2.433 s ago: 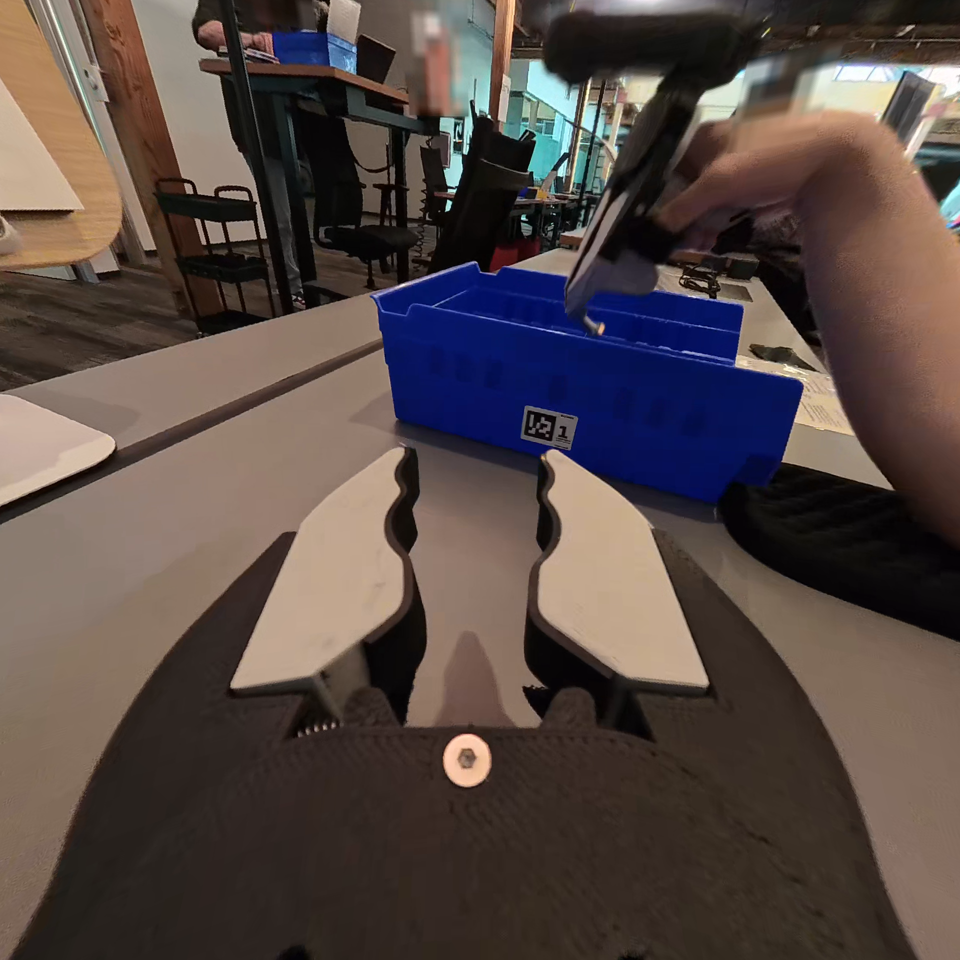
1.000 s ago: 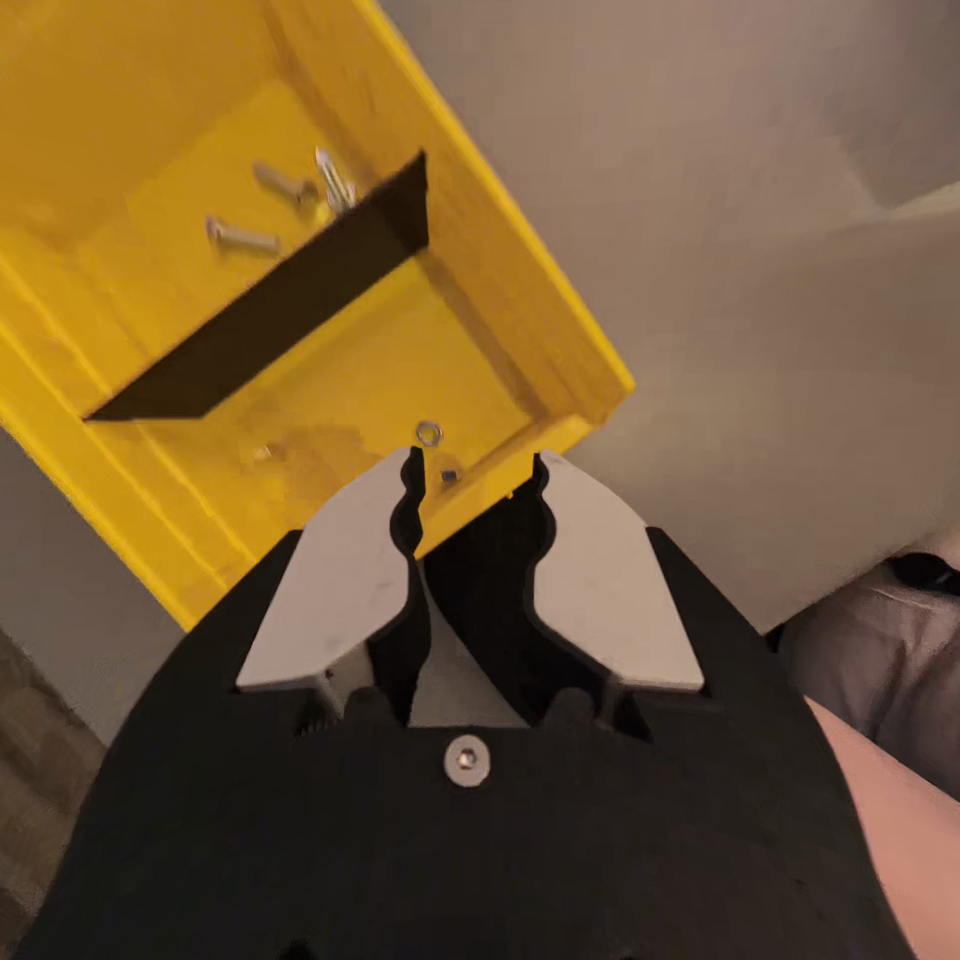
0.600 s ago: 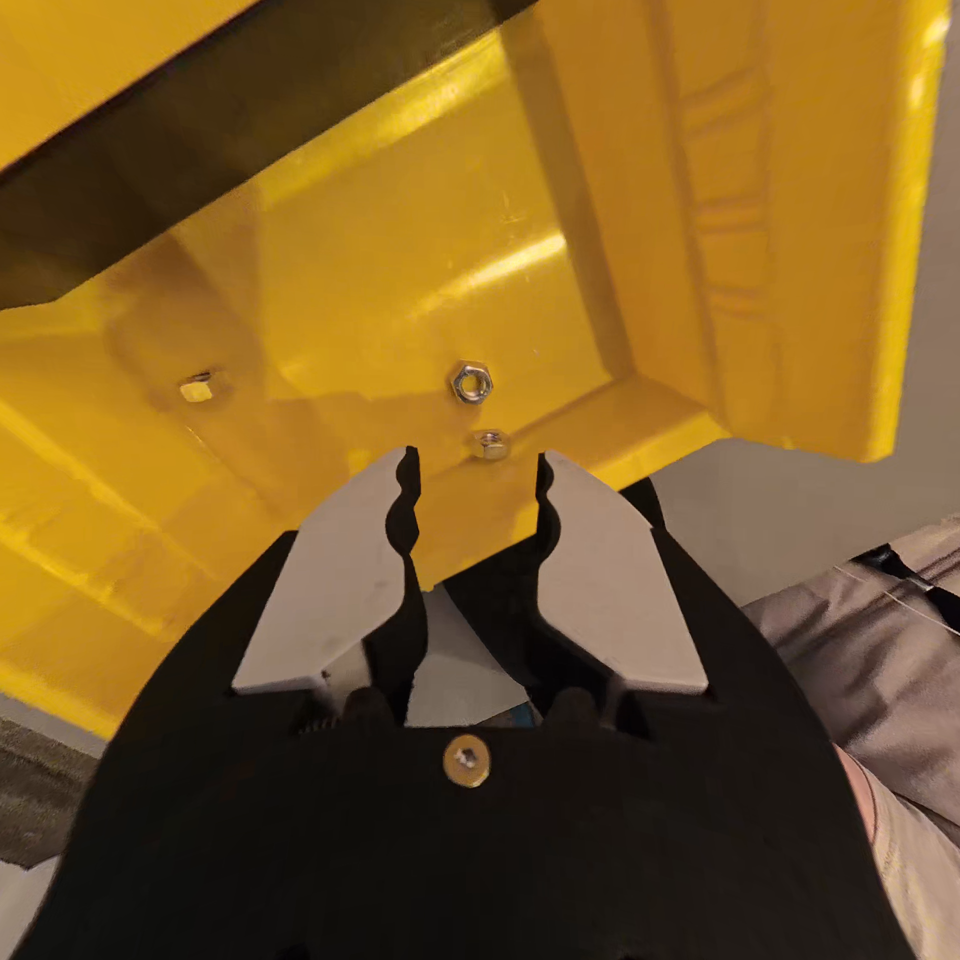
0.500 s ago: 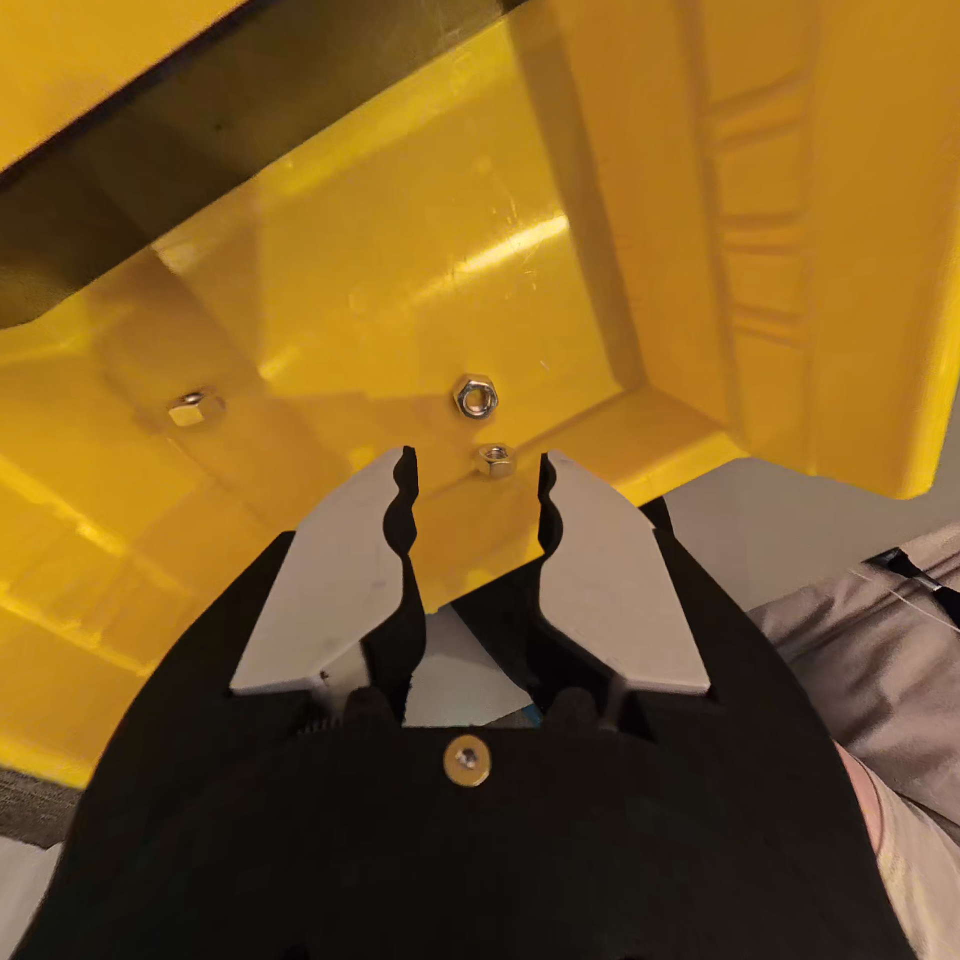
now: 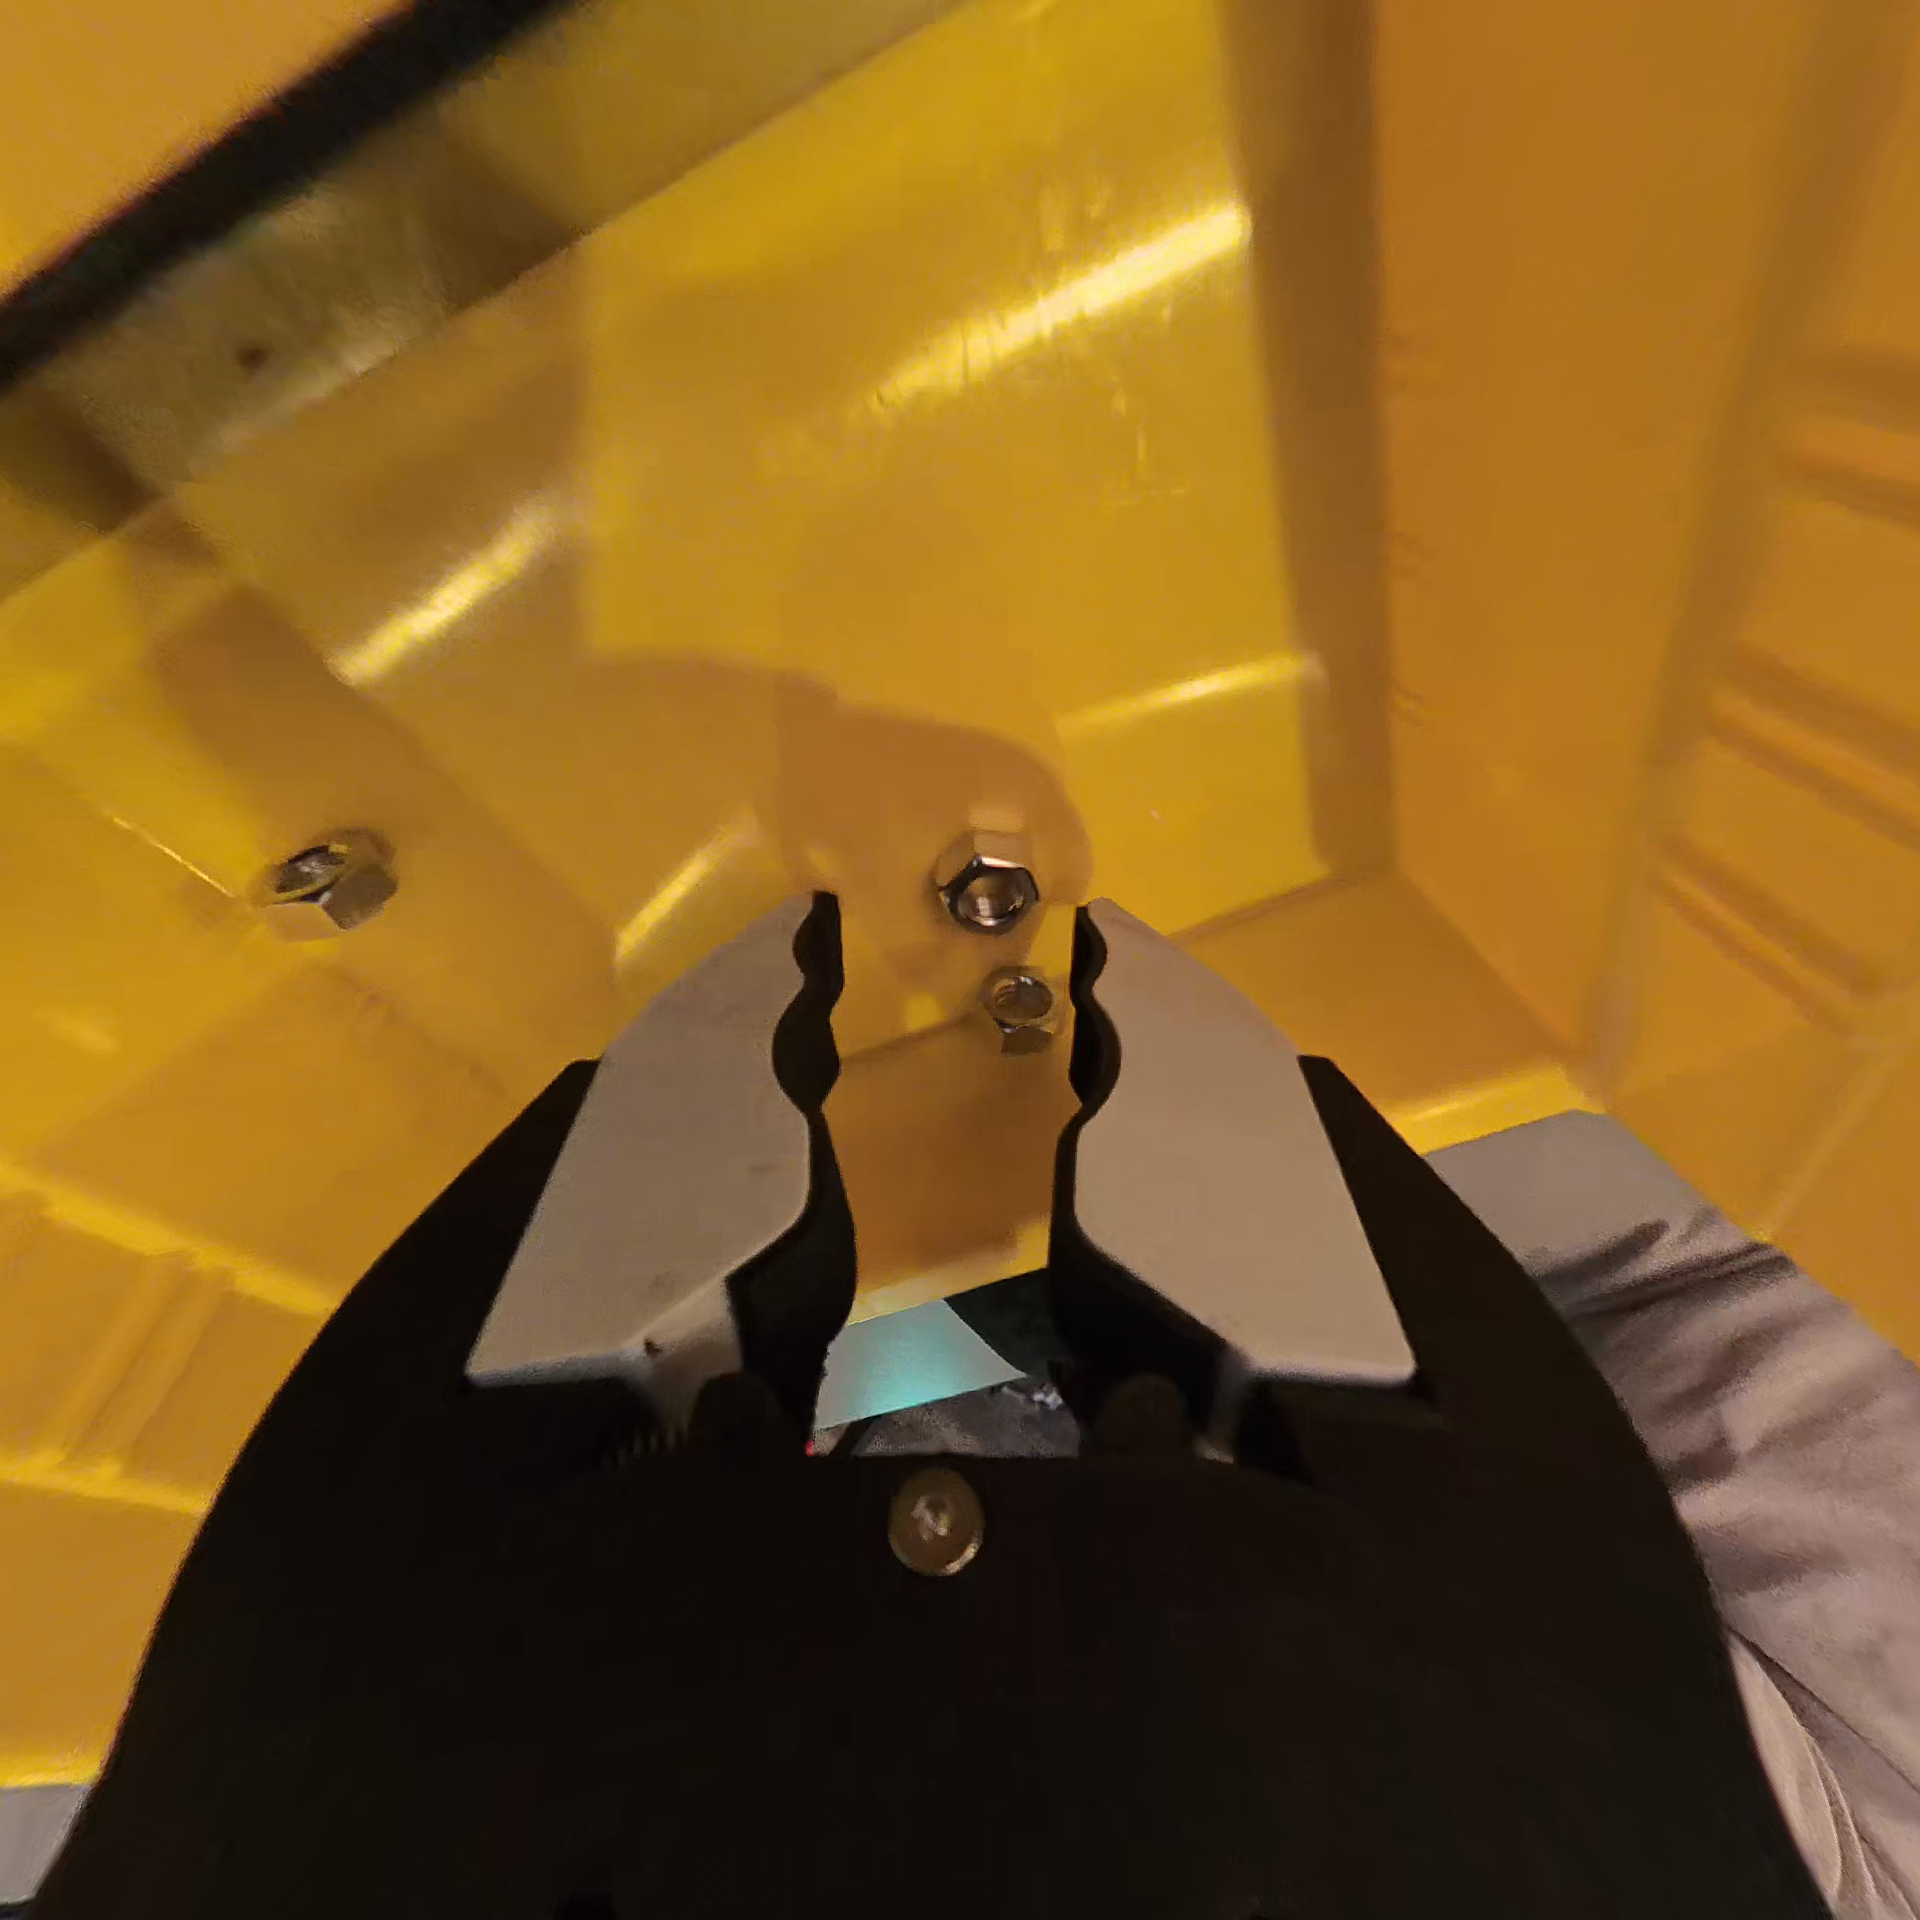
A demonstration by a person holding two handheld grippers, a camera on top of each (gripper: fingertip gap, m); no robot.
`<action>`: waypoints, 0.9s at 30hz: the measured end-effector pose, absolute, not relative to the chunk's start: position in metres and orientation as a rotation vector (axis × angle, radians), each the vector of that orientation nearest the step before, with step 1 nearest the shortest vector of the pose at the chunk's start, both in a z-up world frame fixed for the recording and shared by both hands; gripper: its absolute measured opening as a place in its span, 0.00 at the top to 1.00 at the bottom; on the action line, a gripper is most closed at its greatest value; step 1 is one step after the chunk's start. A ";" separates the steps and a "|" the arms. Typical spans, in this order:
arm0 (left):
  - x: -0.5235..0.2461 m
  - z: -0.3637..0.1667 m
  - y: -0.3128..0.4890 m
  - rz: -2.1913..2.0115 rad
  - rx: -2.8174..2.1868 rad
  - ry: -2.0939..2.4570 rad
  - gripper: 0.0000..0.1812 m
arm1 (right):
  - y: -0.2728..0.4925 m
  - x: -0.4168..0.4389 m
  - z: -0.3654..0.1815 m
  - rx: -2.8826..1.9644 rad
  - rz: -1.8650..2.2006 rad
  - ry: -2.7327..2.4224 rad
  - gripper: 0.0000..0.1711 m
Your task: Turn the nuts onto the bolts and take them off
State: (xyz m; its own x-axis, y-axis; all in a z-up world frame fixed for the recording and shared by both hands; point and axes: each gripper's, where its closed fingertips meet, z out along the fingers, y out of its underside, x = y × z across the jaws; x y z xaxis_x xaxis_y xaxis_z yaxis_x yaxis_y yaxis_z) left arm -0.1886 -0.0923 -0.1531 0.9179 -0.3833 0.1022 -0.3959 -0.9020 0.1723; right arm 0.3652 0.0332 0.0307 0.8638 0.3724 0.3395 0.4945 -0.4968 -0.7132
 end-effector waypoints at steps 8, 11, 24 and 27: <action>-0.197 -0.155 -0.087 -0.055 2.873 -0.575 0.91 | 0.031 0.368 0.029 -2.158 -0.179 -0.634 0.85; -0.199 -0.152 -0.085 -0.048 2.888 -0.599 0.91 | 0.031 0.369 0.030 -2.154 -0.175 -0.633 0.85; -0.075 0.003 -0.071 0.489 3.465 -1.182 0.91 | 0.032 0.366 0.033 -2.138 -0.189 -0.640 0.85; 0.011 -0.024 -0.106 0.587 3.055 -1.647 0.91 | 0.031 0.364 0.032 -2.142 -0.197 -0.653 0.85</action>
